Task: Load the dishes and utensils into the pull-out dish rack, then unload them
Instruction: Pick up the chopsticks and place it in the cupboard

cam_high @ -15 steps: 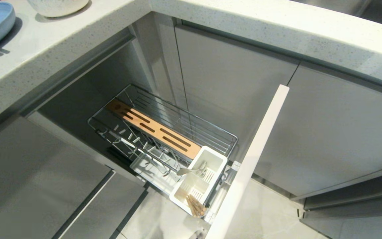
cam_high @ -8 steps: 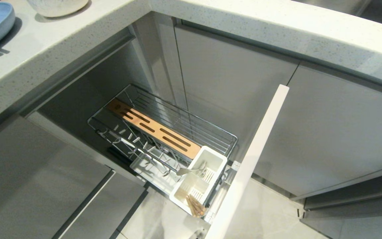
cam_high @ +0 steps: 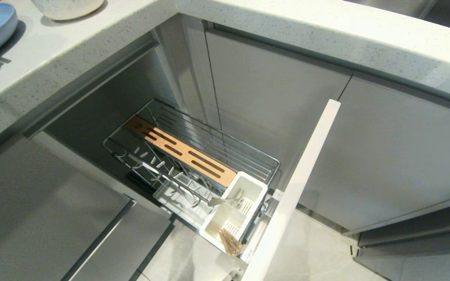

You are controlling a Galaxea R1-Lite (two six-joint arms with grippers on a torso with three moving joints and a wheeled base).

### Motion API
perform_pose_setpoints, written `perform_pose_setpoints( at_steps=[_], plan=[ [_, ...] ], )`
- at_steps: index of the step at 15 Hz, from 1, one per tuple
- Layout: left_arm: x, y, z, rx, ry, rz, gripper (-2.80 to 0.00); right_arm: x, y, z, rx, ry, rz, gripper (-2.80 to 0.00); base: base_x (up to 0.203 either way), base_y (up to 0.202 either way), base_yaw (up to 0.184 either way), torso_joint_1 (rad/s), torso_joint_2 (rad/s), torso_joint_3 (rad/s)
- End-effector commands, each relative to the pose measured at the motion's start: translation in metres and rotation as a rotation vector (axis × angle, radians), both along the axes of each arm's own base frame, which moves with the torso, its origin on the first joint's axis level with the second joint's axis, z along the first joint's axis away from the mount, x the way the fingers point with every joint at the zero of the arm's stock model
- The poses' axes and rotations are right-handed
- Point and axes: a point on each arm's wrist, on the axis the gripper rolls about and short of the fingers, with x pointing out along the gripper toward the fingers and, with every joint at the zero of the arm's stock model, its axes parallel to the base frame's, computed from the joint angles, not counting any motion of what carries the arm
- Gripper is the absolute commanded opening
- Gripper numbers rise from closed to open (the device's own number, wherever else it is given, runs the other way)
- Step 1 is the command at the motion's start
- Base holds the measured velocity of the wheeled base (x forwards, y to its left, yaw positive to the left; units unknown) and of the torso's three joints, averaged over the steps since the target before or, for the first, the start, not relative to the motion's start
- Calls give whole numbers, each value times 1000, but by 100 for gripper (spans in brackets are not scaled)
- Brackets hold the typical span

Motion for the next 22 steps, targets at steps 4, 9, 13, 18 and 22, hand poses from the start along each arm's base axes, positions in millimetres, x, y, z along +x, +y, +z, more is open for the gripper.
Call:
perform_pose_setpoints(
  at_steps=[4, 9, 13, 18, 22],
  plan=[
    [20, 0, -7, 5, 44, 27, 0, 0, 0, 0, 0, -2, 1, -280, 0, 0, 0, 0, 0, 0],
    [27, 1, -11, 14, 70, 73, 0, 0, 0, 0, -1, -3, 1, -280, 0, 0, 0, 0, 0, 0],
    [32, 2, -13, 19, 82, 85, 0, 0, 0, 0, 1, -2, 0, -280, 0, 0, 0, 0, 0, 0],
    [40, 1, -16, 20, 94, 78, 0, 0, 0, 0, -1, -3, -2, -280, 0, 0, 0, 0, 0, 0],
    [47, 0, -18, 21, 103, 64, 0, 0, 0, 0, -1, -3, 1, -280, 0, 0, 0, 0, 0, 0]
  ],
)
